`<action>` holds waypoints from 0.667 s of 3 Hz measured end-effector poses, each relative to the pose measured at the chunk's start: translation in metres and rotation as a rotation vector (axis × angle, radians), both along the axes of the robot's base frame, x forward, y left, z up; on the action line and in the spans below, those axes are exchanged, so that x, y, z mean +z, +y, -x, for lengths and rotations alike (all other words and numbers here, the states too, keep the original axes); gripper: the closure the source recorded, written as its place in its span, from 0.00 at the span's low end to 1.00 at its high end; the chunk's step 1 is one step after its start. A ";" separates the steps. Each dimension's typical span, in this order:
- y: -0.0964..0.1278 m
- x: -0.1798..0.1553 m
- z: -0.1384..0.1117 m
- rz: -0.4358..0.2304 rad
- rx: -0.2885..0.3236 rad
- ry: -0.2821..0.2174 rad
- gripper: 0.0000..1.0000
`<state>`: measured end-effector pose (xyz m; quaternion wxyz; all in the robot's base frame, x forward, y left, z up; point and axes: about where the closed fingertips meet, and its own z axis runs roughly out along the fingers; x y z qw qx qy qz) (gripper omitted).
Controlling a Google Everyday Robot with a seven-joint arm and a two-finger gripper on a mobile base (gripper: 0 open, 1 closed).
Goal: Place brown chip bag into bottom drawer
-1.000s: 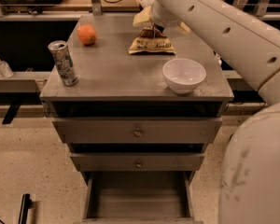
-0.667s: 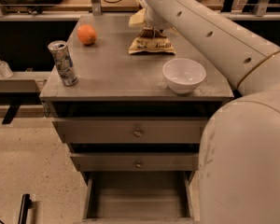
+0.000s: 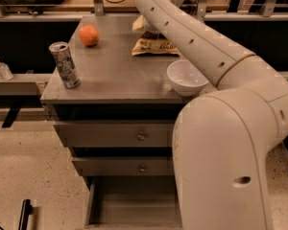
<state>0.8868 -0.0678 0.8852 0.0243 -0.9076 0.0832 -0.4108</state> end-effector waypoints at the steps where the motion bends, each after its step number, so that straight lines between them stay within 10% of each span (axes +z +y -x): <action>1: -0.003 -0.014 -0.008 -0.010 -0.020 0.025 0.39; 2: -0.006 -0.009 0.000 -0.097 -0.015 0.037 0.63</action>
Offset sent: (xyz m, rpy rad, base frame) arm -0.0179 -0.0104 0.0115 0.2496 0.0474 0.0008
